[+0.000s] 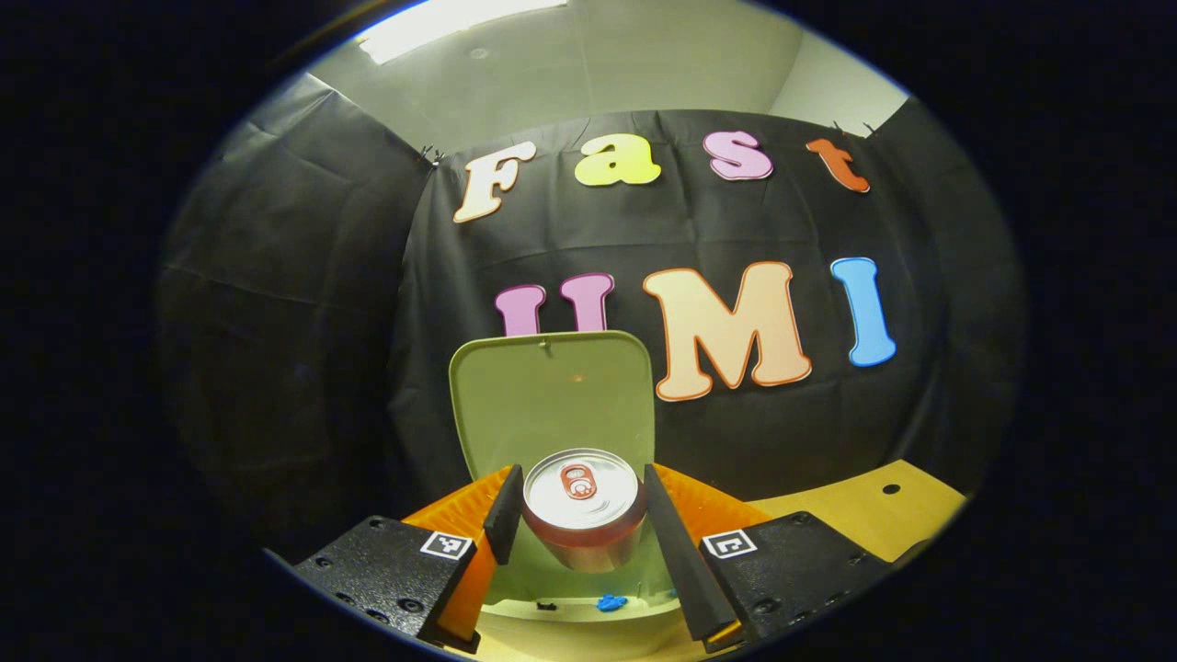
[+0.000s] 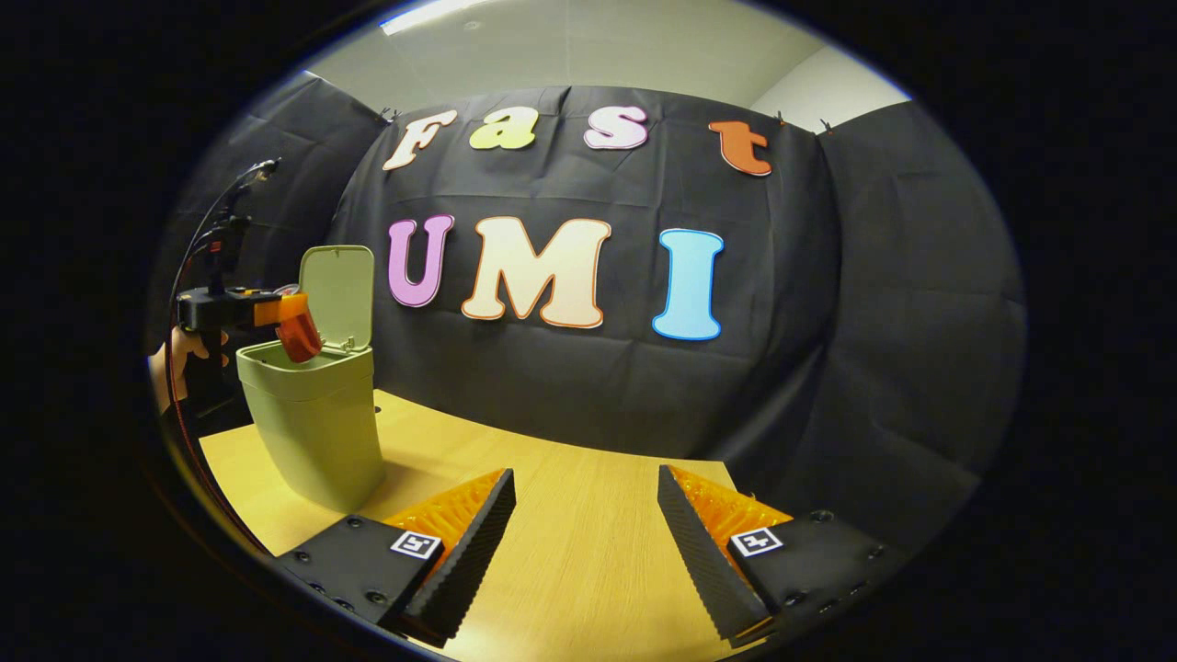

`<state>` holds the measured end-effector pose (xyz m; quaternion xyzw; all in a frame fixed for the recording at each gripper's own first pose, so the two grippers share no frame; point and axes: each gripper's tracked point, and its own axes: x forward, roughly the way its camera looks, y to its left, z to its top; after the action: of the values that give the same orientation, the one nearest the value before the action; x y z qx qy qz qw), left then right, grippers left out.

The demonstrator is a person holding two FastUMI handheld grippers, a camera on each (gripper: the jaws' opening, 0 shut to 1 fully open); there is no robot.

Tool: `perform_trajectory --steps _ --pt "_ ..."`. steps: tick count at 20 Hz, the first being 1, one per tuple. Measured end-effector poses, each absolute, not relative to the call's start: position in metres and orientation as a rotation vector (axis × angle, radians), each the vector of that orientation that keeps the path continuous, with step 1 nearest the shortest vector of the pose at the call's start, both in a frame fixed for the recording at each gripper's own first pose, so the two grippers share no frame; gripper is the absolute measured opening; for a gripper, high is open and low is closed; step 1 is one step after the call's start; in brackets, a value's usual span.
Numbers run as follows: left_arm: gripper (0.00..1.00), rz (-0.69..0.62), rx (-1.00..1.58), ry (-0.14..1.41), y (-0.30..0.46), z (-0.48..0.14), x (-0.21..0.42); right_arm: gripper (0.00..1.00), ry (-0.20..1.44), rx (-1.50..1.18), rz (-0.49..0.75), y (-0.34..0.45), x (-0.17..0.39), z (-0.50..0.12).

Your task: Press the lid of the desktop garbage bin to open it, pick up the crumpled paper on the desktop and throw it into the bin, then pick up the pop can on the desktop and drop it into the bin, and finally close the garbage bin lid.

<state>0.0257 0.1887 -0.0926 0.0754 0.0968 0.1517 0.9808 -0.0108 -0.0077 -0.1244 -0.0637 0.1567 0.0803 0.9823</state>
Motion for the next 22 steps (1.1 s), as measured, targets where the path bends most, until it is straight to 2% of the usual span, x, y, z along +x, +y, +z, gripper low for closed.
perform_trajectory --steps 3,4,5,7,10,11,12,15,18,22 --pt "0.84 0.309 0.16 0.161 0.193 -0.081 0.021 0.98 0.317 -0.136 0.162 0.0 -0.012 -0.126" --pt "0.84 0.313 0.174 0.152 0.198 -0.076 0.02 1.0 0.319 -0.137 0.162 0.003 -0.011 -0.126" --pt "0.89 0.313 0.187 0.148 0.201 -0.072 0.02 0.98 0.32 -0.133 0.163 0.007 -0.013 -0.127" --pt "0.94 0.297 0.181 0.134 0.202 -0.06 0.025 0.98 0.316 -0.125 0.159 0.015 -0.015 -0.125" --pt "0.94 0.254 0.155 0.089 0.203 -0.033 0.03 0.98 0.31 -0.123 0.136 0.023 -0.021 -0.124" --pt "0.99 0.239 0.151 0.071 0.204 -0.022 0.035 1.0 0.305 -0.12 0.125 0.026 -0.023 -0.122" --pt "0.94 0.224 0.148 0.052 0.204 -0.012 0.04 0.98 0.299 -0.115 0.112 0.029 -0.025 -0.12" --pt "0.94 0.189 0.147 0.012 0.21 0.019 0.062 1.0 0.284 -0.087 0.082 0.045 -0.028 -0.117" --pt "0.94 0.17 0.151 -0.029 0.22 0.045 0.089 0.98 0.273 -0.078 0.057 0.06 -0.029 -0.116" --pt "0.93 0.123 0.144 -0.017 0.225 0.05 0.127 0.98 0.284 -0.075 0.037 0.079 -0.028 -0.12"
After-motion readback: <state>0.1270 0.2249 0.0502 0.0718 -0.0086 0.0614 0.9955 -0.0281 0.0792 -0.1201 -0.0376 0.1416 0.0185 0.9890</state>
